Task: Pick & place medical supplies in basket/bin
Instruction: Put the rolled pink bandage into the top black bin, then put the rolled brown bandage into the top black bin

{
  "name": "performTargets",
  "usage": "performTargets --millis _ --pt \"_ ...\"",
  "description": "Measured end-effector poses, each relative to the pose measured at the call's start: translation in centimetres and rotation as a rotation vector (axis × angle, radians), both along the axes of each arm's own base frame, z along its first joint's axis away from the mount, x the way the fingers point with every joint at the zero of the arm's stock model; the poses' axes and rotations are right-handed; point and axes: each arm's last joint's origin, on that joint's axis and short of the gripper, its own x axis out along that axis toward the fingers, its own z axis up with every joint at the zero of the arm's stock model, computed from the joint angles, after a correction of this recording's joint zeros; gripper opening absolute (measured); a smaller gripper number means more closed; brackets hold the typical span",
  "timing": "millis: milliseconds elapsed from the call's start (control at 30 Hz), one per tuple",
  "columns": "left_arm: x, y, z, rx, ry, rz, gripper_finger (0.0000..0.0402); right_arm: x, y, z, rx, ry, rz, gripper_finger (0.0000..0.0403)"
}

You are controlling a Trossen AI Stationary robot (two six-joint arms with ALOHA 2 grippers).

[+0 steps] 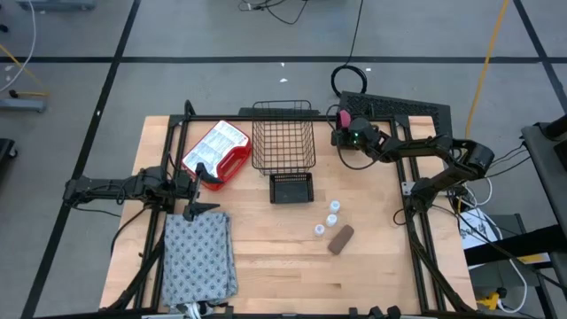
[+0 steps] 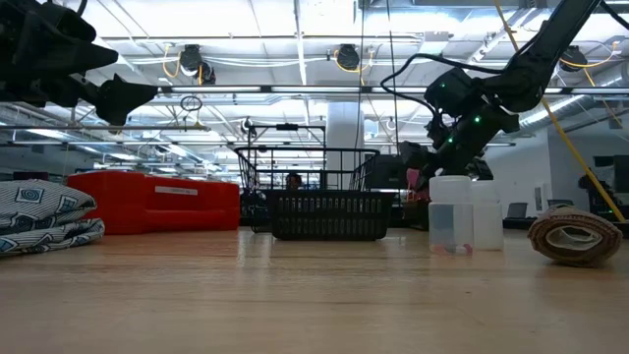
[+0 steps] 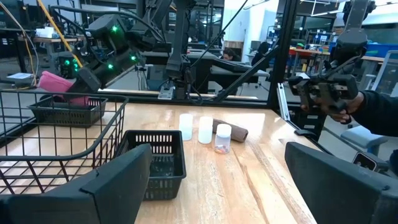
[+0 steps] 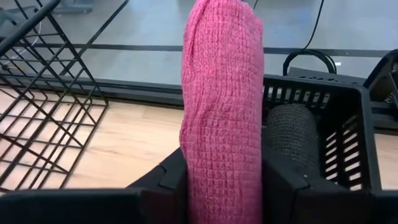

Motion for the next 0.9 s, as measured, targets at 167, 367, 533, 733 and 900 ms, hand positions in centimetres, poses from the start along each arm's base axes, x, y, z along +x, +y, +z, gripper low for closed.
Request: performTargets --millis 167,367,533,733,900 --pt "0.00 0.00 0.00 0.000 0.000 0.000 0.0374 0.00 0.00 0.00 0.001 0.000 0.001 0.0176" --pt "0.00 0.00 0.02 0.000 -0.001 0.000 0.0374 0.01 0.01 0.00 0.001 -0.001 0.002 0.0204" --pt "0.00 0.00 0.00 0.000 0.000 0.000 0.0374 0.02 0.01 0.01 0.001 -0.001 0.002 0.0210" --pt "0.00 0.00 0.01 0.000 -0.001 0.000 0.0374 0.06 -0.03 0.09 -0.018 0.017 0.020 0.0210" --pt "0.00 0.00 0.02 0.000 -0.001 0.000 0.0374 0.18 -0.12 0.32 -0.044 0.015 0.034 0.0210"
